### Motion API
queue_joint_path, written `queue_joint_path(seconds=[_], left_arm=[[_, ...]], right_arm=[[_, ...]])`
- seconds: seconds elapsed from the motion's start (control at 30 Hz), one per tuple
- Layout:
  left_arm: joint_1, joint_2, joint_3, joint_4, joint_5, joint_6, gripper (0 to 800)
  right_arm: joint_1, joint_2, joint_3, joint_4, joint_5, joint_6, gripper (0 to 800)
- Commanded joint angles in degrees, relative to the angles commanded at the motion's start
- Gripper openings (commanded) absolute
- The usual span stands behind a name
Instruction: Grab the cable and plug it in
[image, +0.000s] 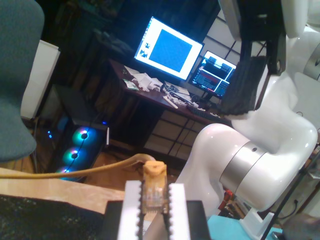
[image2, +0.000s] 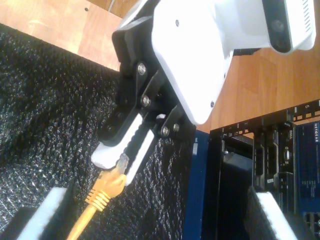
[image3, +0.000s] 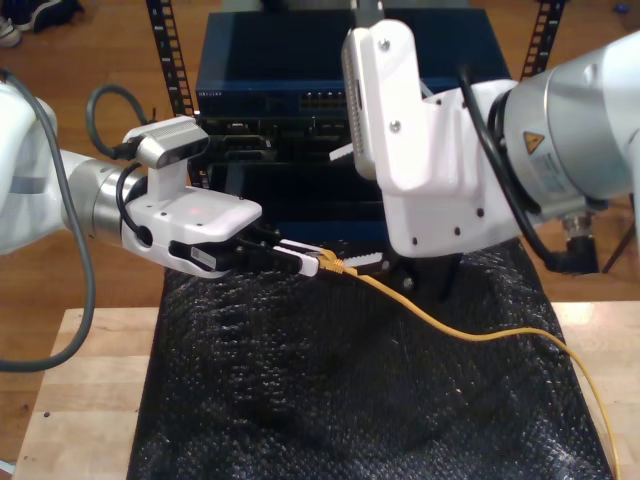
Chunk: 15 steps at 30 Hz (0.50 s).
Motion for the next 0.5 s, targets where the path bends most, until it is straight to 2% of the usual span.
queue_joint_path(seconds=[0.5], left_arm=[[1.0, 2.5, -1.3, -1.5, 4.6, -4.4, 5]], right_arm=[[4.3, -1.8, 4.7, -1.8, -9.5, -2.8, 791]])
